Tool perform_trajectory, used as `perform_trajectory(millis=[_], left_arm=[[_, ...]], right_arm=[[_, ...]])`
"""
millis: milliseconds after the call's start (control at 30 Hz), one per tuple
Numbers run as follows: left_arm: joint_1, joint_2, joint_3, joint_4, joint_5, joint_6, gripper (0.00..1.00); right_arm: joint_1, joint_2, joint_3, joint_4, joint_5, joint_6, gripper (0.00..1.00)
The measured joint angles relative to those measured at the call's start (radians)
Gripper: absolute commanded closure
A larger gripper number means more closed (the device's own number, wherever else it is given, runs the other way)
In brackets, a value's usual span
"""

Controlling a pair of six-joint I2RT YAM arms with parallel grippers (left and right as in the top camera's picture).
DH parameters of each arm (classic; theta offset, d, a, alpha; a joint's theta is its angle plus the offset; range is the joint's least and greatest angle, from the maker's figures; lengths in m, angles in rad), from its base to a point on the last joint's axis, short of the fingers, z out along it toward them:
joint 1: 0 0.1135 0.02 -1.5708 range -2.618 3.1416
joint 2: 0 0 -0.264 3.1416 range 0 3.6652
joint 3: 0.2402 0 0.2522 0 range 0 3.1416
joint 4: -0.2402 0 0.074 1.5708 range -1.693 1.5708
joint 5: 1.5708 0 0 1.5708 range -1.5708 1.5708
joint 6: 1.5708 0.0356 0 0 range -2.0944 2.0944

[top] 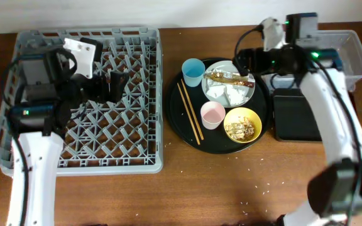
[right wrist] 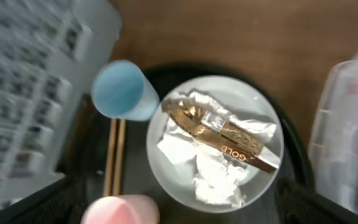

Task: Sort waste into correct bins and load items into the dishwasher rack
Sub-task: 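Reach the right gripper to the white plate and grasp the tissue and wrapper, then carry the tissue and wrapper with the right gripper into the clear bin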

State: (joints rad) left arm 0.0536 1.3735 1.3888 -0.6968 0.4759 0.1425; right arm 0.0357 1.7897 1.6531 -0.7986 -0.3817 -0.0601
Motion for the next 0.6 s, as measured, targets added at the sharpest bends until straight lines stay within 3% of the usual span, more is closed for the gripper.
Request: perform_trajectory(millis=[67,267,400,433,467,600], left_arm=[[0.000,0.041,0.000,-0.002,-0.004,0.000,0.01],[0.000,0.045,0.000,-0.004,-0.005,0.000,0.01],[0.000,0.045,0.000,-0.003,-0.005,0.000,0.01],[0.000,0.045,0.000,-0.003,-0.005,0.000,0.01],[0.000,0.045,0.000,-0.003,-0.005,0.000,0.01],[0.000,0.045,0.000,-0.003,-0.005,0.000,0.01]], right_arm=[[0.050,0.146,0.000,0.024,0.054,-0.219,0.04],[0.143,0.404,0.000,0.141,0.260,-0.377,0.04],[0.142,0.451,0.004,0.230,0.259,-0.395,0.66],[0.142,0.453,0.006,0.228,0.257,-0.396,0.88],[0.143,0.454,0.007,0.220,0.258,-0.399,0.96],[0.142,0.454,0.017,0.198,0.277,-0.369,0.96]])
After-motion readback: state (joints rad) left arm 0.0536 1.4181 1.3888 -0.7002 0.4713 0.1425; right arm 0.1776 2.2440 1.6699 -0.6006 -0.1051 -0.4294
